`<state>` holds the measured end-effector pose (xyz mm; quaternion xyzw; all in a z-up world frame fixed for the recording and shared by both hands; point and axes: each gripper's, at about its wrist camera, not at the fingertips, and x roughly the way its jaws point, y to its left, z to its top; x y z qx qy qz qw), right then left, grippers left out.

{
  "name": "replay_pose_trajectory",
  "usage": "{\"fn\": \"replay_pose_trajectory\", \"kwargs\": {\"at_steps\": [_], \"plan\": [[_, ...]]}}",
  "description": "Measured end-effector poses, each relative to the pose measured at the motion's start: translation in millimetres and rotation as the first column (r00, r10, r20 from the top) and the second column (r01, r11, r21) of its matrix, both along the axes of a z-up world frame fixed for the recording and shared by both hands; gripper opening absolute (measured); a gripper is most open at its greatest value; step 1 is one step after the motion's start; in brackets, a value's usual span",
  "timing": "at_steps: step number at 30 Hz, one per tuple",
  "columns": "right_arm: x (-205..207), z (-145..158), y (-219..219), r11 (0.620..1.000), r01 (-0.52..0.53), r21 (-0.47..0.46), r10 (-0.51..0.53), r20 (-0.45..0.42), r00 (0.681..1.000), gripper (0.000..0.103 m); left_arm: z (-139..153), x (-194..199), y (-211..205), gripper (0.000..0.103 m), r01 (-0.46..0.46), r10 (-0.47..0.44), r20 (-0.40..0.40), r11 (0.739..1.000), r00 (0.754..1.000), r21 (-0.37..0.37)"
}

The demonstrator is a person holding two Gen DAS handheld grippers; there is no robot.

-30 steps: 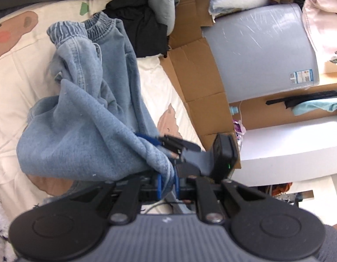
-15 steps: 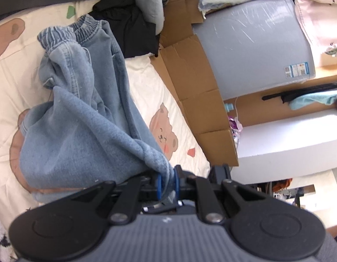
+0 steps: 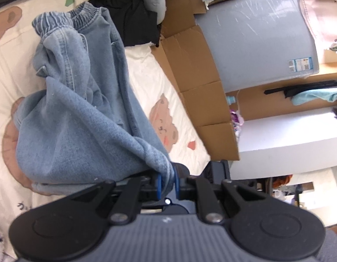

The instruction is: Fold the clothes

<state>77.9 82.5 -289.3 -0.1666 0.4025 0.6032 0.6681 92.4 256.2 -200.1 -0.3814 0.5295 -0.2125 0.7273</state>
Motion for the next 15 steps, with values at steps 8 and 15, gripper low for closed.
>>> {"fn": "replay_pose_trajectory", "kwargs": {"at_steps": [8,15], "plan": [[1,-9,-4,0.998,-0.004,-0.065,0.006,0.027,1.0,0.002,-15,7,28,0.052,0.003,0.016,-0.087,0.976,0.996,0.22],[-2,-19,-11,0.995,-0.003,-0.103,0.005,0.021,1.0,0.002,-30,20,70,0.063,-0.079,0.134,-0.116,0.919,0.984,0.386]]}}
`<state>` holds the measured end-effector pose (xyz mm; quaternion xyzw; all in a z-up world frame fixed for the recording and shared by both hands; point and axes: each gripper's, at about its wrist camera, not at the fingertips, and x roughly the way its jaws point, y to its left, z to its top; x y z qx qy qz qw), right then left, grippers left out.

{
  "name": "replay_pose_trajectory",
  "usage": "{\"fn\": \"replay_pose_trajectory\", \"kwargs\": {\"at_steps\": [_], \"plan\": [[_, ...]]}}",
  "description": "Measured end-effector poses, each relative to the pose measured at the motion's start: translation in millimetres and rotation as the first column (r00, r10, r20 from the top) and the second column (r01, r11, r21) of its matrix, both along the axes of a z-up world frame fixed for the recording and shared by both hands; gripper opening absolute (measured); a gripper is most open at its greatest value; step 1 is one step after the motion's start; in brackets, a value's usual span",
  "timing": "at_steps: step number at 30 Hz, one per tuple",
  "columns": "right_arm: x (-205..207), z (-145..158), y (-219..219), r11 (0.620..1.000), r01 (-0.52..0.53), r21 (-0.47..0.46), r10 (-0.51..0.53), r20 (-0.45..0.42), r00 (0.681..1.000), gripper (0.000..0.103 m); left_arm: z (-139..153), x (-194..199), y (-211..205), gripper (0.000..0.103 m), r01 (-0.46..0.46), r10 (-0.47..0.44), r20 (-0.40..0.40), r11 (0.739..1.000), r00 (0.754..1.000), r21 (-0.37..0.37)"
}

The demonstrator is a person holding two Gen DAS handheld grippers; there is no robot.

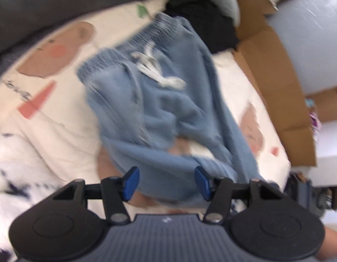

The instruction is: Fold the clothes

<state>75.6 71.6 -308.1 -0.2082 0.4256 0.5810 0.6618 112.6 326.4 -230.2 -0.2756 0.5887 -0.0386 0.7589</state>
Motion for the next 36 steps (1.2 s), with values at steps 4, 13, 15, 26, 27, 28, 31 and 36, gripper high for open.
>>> {"fn": "replay_pose_trajectory", "kwargs": {"at_steps": [4,13,15,26,27,28,31,36], "plan": [[-2,-1,-2,1.0,-0.001,-0.004,0.001,-0.006,1.0,0.002,-17,14,21,0.067,-0.072,0.071,0.015,0.997,0.997,0.029],[-2,0,-4,1.0,0.006,-0.015,-0.006,-0.004,1.0,0.002,-47,30,33,0.066,-0.141,0.14,0.041,0.99,0.989,0.016],[-3,-1,-3,1.0,0.004,-0.019,-0.004,0.0,1.0,0.002,-57,32,38,0.067,-0.167,0.166,0.047,0.986,0.985,0.005],[3,6,-28,0.994,0.018,-0.106,-0.017,0.012,1.0,0.001,-80,35,45,0.017,-0.215,0.215,0.083,0.977,0.973,-0.007],[6,7,-35,0.993,0.037,-0.115,-0.035,0.016,0.999,0.001,-77,35,45,0.016,-0.212,0.212,0.096,0.977,0.973,-0.009],[8,8,-41,0.991,0.048,-0.127,-0.046,0.017,0.999,0.001,-74,35,45,0.015,-0.208,0.208,0.106,0.978,0.972,-0.009],[10,12,-60,0.983,0.079,-0.167,-0.076,0.022,0.997,0.001,-67,37,42,0.015,-0.194,0.193,0.123,0.981,0.973,-0.006],[1,23,-89,0.968,0.111,-0.224,-0.106,0.035,0.994,0.001,-55,44,41,0.014,-0.186,0.182,0.149,0.982,0.972,0.011]]}}
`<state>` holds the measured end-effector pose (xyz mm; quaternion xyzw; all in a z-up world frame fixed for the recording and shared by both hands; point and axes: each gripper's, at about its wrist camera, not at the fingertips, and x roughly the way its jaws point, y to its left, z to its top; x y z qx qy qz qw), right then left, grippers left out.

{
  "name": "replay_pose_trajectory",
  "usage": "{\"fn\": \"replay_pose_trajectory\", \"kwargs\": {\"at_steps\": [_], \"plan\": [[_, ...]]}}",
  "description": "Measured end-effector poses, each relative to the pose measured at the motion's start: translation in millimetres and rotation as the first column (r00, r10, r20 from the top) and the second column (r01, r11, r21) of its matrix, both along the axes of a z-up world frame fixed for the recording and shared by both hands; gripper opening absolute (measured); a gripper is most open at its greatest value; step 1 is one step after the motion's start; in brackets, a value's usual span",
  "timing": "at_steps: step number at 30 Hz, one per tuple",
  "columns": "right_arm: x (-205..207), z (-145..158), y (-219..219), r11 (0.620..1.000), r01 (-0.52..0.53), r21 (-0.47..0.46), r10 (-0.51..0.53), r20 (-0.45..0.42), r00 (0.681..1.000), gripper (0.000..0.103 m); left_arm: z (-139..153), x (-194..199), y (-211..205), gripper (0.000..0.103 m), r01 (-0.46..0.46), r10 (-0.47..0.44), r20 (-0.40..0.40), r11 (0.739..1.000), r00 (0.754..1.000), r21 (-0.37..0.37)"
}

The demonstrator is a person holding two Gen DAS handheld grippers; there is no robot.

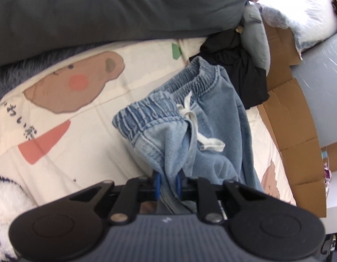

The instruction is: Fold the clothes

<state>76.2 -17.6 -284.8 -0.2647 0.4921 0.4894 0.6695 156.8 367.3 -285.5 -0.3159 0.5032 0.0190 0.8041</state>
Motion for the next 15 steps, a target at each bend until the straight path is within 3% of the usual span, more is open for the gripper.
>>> {"fn": "replay_pose_trajectory", "kwargs": {"at_steps": [15], "plan": [[-26,39,-96,0.974,0.177,-0.144,-0.166,0.086,0.982,0.001,39,13,-5,0.014,0.008,-0.011,0.043,0.998,0.999,0.064]]}}
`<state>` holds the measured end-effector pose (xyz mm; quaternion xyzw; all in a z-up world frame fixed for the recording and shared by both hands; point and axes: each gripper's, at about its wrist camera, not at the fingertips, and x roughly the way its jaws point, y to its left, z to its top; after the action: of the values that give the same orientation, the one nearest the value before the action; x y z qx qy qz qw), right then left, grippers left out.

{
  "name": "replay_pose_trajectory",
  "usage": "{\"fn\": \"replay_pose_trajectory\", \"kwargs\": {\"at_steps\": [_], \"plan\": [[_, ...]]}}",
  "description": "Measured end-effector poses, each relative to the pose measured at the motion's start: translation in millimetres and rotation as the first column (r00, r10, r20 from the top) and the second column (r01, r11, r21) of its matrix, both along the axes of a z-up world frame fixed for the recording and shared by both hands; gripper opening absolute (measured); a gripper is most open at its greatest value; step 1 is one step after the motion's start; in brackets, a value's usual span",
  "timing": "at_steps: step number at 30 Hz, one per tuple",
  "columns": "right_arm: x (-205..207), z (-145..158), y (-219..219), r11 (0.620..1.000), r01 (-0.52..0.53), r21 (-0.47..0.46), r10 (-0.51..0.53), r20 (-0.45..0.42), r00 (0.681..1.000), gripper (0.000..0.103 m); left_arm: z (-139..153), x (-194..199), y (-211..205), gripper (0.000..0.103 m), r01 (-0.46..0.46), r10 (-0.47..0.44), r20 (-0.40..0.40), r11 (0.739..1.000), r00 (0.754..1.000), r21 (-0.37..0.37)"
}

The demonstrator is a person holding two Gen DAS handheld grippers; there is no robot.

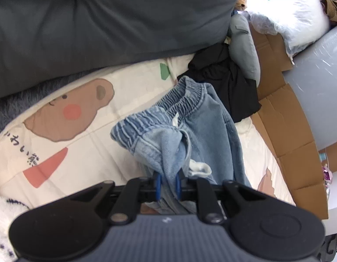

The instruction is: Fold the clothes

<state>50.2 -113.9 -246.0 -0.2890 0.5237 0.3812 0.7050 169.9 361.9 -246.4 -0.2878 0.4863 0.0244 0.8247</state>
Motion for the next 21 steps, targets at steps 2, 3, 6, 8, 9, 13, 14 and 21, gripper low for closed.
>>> {"fn": "replay_pose_trajectory", "kwargs": {"at_steps": [2,3,6,8,9,13,14,21], "plan": [[-6,7,-12,1.0,0.023,-0.02,-0.022,0.011,1.0,0.001,2,0,0,0.014,-0.003,0.003,-0.001,1.0,1.0,0.004],[-9,10,-17,0.999,0.036,-0.031,-0.036,0.015,0.999,0.001,3,0,0,0.013,-0.006,0.006,-0.004,1.0,1.0,0.004],[-16,23,-34,0.996,0.061,-0.058,-0.058,0.038,0.998,0.001,5,1,-3,0.013,0.002,-0.002,-0.01,1.0,1.0,0.002],[-20,31,-46,0.994,0.083,-0.076,-0.079,0.055,0.995,0.001,7,3,-5,0.013,0.009,-0.009,-0.008,1.0,1.0,0.006],[-21,36,-51,0.992,0.093,-0.087,-0.087,0.064,0.994,0.001,9,4,-4,0.013,0.006,-0.006,-0.004,1.0,1.0,0.007],[-28,48,-73,0.981,0.145,-0.126,-0.134,0.096,0.986,0.001,15,5,4,0.013,-0.023,0.023,0.003,1.0,1.0,0.013],[-30,49,-77,0.979,0.156,-0.13,-0.144,0.1,0.985,0.001,15,5,6,0.013,-0.025,0.025,0.002,1.0,1.0,0.017],[-42,44,-97,0.96,0.209,-0.185,-0.189,0.119,0.975,0.001,13,1,18,0.013,-0.05,0.051,-0.008,0.998,0.999,0.049]]}}
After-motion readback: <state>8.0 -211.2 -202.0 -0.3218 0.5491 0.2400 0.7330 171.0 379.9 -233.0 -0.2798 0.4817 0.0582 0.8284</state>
